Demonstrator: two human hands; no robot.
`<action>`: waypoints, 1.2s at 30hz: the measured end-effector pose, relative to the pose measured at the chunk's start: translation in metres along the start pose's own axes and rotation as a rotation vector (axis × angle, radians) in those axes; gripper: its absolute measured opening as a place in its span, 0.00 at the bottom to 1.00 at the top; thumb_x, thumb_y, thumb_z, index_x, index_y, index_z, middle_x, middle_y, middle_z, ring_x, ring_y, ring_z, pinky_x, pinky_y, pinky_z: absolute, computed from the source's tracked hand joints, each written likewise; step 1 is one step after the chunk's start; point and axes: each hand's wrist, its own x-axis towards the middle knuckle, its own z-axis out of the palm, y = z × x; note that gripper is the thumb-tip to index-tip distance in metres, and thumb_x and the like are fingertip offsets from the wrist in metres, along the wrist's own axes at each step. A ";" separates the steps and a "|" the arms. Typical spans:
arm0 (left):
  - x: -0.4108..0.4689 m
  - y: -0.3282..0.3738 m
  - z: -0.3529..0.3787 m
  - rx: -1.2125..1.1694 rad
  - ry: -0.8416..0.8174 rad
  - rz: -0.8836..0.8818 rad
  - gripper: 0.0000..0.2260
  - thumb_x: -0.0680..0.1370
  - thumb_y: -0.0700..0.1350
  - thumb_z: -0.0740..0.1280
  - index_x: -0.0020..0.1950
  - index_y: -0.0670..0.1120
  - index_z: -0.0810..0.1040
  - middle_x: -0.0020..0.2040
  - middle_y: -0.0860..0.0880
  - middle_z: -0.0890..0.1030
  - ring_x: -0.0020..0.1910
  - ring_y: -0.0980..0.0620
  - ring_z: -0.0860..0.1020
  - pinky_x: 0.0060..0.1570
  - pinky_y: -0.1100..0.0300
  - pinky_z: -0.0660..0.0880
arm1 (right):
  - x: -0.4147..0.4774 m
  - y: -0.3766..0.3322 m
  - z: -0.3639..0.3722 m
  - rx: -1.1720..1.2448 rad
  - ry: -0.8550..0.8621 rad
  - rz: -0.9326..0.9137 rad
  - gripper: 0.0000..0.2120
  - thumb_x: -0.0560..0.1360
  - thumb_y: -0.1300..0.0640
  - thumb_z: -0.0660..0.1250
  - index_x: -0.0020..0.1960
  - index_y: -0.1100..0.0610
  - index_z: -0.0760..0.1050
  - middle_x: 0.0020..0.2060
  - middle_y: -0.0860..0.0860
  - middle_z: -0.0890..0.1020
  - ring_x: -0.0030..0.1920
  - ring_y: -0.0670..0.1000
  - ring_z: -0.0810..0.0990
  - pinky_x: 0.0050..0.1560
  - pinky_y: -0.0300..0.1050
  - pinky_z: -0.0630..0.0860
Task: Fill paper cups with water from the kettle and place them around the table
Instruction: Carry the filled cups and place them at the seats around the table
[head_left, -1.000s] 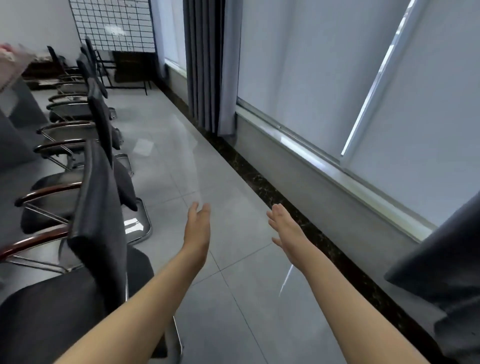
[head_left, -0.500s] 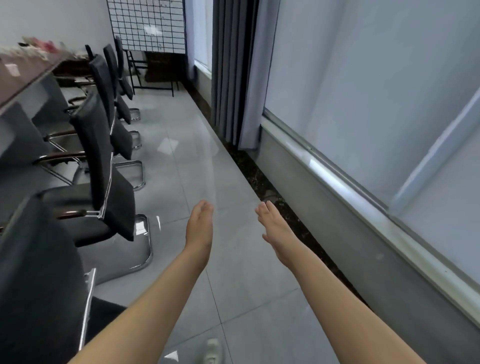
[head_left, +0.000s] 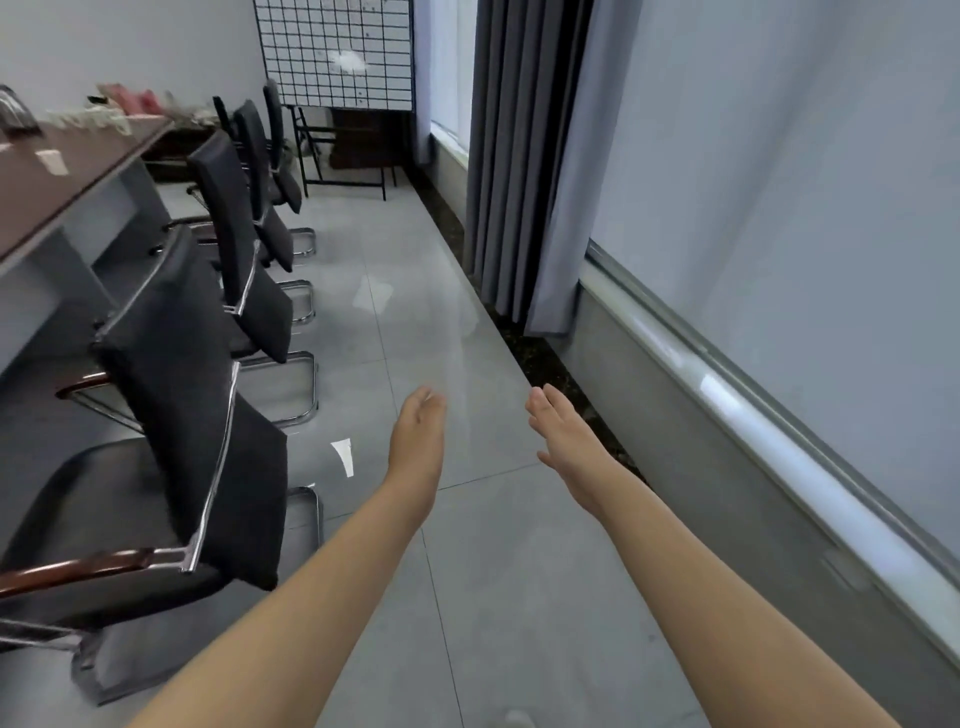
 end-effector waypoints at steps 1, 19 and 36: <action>0.016 0.002 0.004 0.003 0.005 -0.007 0.19 0.82 0.48 0.58 0.73 0.49 0.65 0.72 0.54 0.67 0.69 0.56 0.65 0.60 0.65 0.59 | 0.019 -0.003 -0.001 -0.006 -0.005 0.003 0.32 0.79 0.39 0.54 0.78 0.47 0.48 0.76 0.48 0.60 0.75 0.50 0.60 0.74 0.56 0.59; 0.354 0.078 0.103 -0.017 0.169 -0.004 0.22 0.82 0.48 0.57 0.76 0.51 0.59 0.63 0.57 0.68 0.60 0.61 0.65 0.57 0.66 0.58 | 0.400 -0.099 -0.010 -0.076 -0.178 -0.031 0.32 0.78 0.37 0.54 0.78 0.49 0.52 0.76 0.46 0.59 0.75 0.48 0.58 0.75 0.56 0.58; 0.709 0.135 0.109 -0.025 0.189 -0.018 0.20 0.82 0.49 0.57 0.74 0.52 0.63 0.71 0.55 0.67 0.62 0.60 0.64 0.60 0.64 0.58 | 0.729 -0.212 0.052 -0.083 -0.167 -0.069 0.29 0.80 0.38 0.53 0.77 0.50 0.56 0.75 0.46 0.61 0.75 0.47 0.60 0.75 0.54 0.58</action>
